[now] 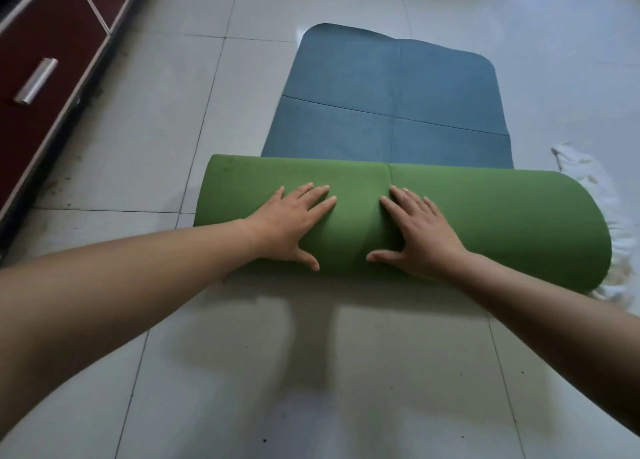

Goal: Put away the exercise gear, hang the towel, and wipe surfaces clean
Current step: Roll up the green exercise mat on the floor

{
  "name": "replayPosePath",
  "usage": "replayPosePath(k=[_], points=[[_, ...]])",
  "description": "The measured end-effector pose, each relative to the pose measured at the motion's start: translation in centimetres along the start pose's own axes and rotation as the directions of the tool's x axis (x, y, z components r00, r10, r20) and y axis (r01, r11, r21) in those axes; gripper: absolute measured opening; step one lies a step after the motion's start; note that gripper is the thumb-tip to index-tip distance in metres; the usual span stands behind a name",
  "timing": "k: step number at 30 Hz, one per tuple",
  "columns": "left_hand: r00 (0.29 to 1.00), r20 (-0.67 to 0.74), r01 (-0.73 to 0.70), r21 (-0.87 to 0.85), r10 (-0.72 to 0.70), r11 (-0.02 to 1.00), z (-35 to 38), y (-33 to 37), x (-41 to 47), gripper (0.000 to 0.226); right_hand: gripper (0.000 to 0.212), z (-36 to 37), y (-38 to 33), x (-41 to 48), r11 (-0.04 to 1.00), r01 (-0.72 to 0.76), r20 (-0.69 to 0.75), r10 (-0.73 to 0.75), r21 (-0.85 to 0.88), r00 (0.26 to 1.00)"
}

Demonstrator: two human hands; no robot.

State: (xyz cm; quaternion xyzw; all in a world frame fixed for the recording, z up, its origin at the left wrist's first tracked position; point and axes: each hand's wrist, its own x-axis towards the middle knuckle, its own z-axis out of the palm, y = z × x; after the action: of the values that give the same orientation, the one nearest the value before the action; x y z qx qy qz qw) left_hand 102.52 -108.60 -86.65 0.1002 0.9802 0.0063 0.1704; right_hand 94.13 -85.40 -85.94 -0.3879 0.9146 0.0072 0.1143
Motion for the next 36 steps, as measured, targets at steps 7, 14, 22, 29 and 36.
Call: replayPosePath(k=[7,14,22,29,36], points=[[0.998,0.06,0.037,-0.03,-0.035,0.999,1.0,0.2,1.0,0.132,0.117,0.9,0.3,0.4,0.997,0.043,0.088,-0.037,-0.063,0.995],[0.999,0.032,0.033,-0.054,-0.031,0.998,0.7,0.1,1.7,0.123,0.115,0.9,0.4,0.2,0.995,0.074,0.066,-0.07,-0.064,0.995],[0.998,-0.06,0.017,-0.127,-0.025,0.992,-0.8,-0.4,1.7,0.1,0.103,-0.6,0.8,0.9,0.997,0.069,0.032,-0.068,-0.037,0.997],[0.994,-0.105,0.009,-0.149,-0.025,0.989,-1.9,0.6,-0.1,0.084,0.08,-1.6,0.3,-0.5,0.999,0.034,-0.046,-0.034,-0.018,0.998],[0.996,-0.082,0.002,-0.164,-0.016,0.986,-2.6,1.5,-3.0,0.077,0.07,-2.7,-1.3,-2.6,0.999,0.053,-0.022,-0.053,-0.001,0.998]])
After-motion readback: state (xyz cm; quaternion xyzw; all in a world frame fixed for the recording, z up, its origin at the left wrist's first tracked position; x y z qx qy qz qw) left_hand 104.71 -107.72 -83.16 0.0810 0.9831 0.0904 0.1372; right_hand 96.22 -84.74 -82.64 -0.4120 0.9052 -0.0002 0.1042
